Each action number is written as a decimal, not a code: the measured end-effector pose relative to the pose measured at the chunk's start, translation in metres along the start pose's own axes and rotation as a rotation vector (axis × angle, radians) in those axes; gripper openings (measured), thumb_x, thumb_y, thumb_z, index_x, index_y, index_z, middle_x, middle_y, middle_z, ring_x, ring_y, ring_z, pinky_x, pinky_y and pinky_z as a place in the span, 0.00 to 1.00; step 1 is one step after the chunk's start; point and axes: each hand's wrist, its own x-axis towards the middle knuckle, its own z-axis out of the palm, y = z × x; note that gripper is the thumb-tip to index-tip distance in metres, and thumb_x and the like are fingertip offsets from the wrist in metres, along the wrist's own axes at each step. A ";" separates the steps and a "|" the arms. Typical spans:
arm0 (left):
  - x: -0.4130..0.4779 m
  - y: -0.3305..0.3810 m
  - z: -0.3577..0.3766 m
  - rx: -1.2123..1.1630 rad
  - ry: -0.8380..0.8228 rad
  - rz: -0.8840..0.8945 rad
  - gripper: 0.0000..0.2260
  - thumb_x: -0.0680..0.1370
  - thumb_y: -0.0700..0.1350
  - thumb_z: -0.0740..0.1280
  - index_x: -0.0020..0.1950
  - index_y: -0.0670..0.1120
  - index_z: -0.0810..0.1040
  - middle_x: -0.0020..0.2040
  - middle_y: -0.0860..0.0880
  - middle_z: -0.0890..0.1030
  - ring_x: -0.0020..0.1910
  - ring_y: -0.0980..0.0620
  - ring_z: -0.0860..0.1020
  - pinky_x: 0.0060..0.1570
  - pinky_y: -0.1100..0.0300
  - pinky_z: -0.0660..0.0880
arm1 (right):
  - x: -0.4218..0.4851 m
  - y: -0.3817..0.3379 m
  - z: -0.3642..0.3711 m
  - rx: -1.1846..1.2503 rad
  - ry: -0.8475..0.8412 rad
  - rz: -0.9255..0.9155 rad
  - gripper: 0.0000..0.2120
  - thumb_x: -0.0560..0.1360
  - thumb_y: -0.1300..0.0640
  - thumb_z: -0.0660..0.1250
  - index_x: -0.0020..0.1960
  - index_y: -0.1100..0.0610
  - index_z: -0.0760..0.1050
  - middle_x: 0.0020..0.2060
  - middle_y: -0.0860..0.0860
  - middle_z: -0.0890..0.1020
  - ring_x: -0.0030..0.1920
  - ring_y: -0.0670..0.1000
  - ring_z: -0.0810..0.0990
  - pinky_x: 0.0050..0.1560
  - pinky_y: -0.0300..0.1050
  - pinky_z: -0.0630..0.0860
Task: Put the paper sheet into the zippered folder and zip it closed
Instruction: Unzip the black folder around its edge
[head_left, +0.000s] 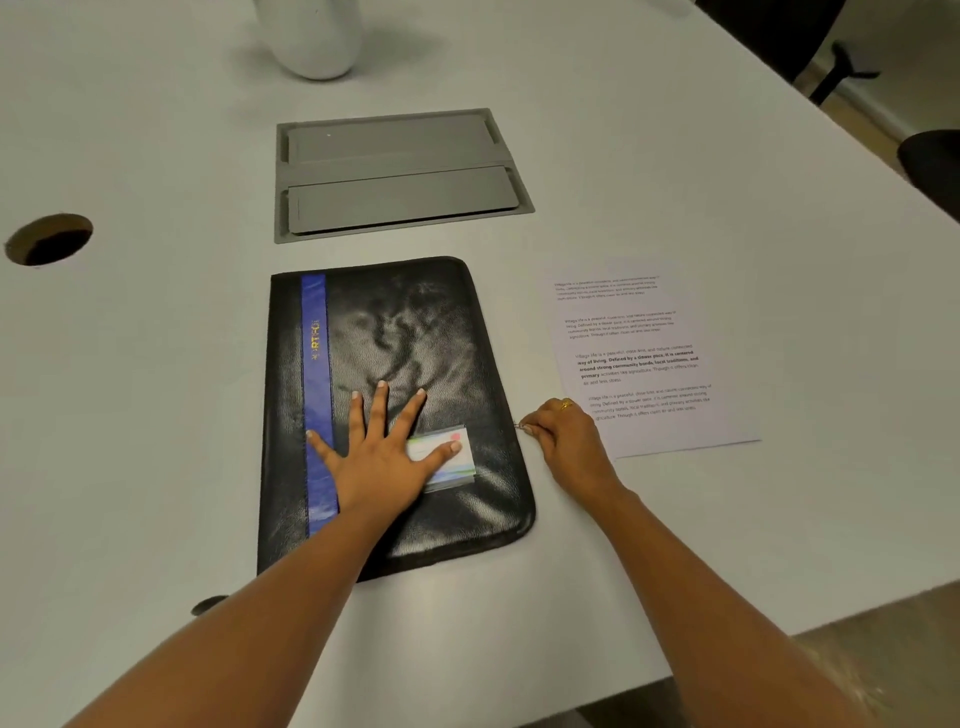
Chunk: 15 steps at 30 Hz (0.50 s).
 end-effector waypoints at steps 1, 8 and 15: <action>0.000 0.000 0.000 0.002 0.005 0.002 0.34 0.69 0.74 0.47 0.73 0.67 0.41 0.77 0.54 0.38 0.75 0.49 0.35 0.65 0.29 0.36 | -0.004 0.001 -0.001 0.000 0.006 0.006 0.09 0.75 0.63 0.63 0.50 0.64 0.80 0.45 0.60 0.81 0.49 0.55 0.77 0.48 0.36 0.66; 0.000 0.000 0.000 -0.016 0.006 0.013 0.34 0.70 0.74 0.47 0.73 0.66 0.41 0.77 0.53 0.38 0.76 0.48 0.35 0.65 0.30 0.35 | -0.033 0.006 0.000 -0.020 0.038 0.007 0.08 0.75 0.64 0.64 0.49 0.64 0.81 0.43 0.59 0.81 0.48 0.56 0.76 0.47 0.35 0.65; -0.001 0.000 -0.001 -0.019 -0.006 0.015 0.34 0.70 0.74 0.47 0.73 0.66 0.41 0.77 0.53 0.38 0.76 0.48 0.35 0.64 0.30 0.34 | -0.045 0.003 0.000 -0.027 0.080 0.010 0.08 0.74 0.65 0.64 0.48 0.64 0.81 0.42 0.59 0.82 0.44 0.53 0.75 0.41 0.23 0.64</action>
